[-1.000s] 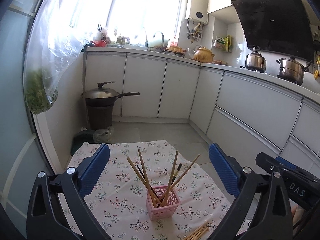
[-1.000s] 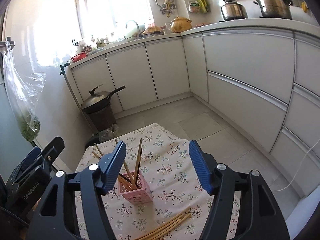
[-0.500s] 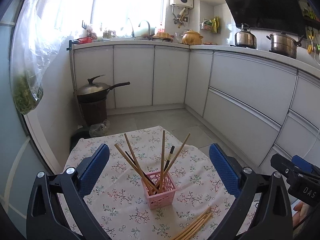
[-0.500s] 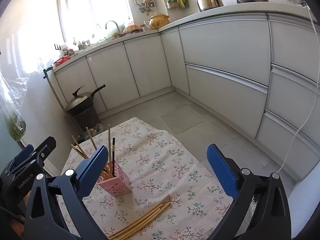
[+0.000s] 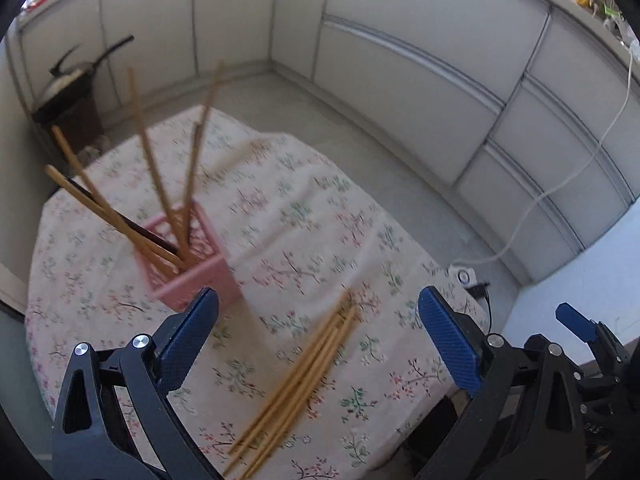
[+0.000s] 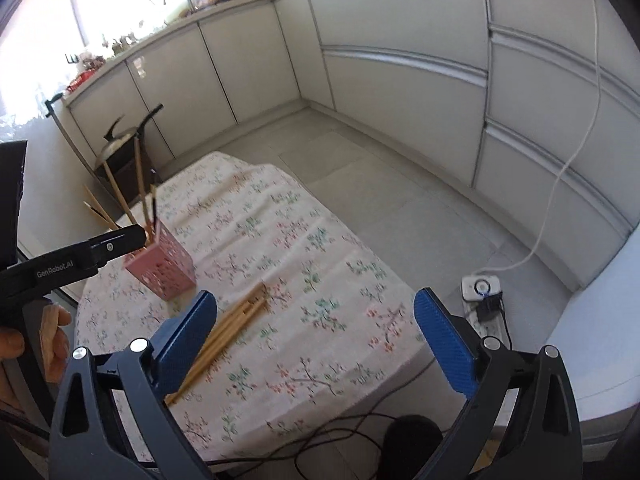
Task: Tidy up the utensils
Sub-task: 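Move the left tool to the bamboo bundle and grasp one chopstick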
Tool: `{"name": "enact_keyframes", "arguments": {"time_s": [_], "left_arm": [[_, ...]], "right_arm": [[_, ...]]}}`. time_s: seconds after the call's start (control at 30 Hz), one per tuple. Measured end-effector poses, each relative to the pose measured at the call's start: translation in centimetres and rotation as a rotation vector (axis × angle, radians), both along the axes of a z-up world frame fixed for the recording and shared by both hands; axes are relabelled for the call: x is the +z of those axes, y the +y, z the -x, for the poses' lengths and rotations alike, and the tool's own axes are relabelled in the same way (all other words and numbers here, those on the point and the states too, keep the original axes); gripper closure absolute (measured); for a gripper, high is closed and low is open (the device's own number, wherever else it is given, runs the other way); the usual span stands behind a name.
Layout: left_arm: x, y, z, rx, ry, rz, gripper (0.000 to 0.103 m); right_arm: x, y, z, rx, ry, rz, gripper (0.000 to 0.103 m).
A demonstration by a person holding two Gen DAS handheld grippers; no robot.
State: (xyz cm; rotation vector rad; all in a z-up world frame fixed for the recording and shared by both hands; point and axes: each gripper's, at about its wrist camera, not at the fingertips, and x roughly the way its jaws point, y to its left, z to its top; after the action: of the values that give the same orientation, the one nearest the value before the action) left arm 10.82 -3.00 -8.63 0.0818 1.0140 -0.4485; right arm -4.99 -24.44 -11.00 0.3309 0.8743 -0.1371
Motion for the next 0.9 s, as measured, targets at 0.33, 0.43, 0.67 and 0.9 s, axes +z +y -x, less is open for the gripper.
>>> {"name": "enact_keyframes", "arguments": {"time_s": [0.33, 0.43, 0.67, 0.9], "left_arm": [[-10.3, -4.2, -5.2, 0.047, 0.325, -0.065, 0.012], [-11.3, -5.2, -5.8, 0.038, 0.330, -0.102, 0.032], [-13.1, -6.5, -6.1, 0.006, 0.324, -0.185, 0.060], [-13.2, -6.0, -6.8, -0.025, 0.282, -0.183, 0.088]], "right_arm": [[-4.4, -3.5, -0.2, -0.065, 0.164, -0.155, 0.007], [-4.9, -3.7, -0.4, -0.052, 0.194, -0.170, 0.007], [-5.7, -3.7, -0.8, -0.035, 0.240, -0.196, 0.007], [-6.1, -3.1, -1.1, -0.025, 0.260, -0.177, 0.007]]}}
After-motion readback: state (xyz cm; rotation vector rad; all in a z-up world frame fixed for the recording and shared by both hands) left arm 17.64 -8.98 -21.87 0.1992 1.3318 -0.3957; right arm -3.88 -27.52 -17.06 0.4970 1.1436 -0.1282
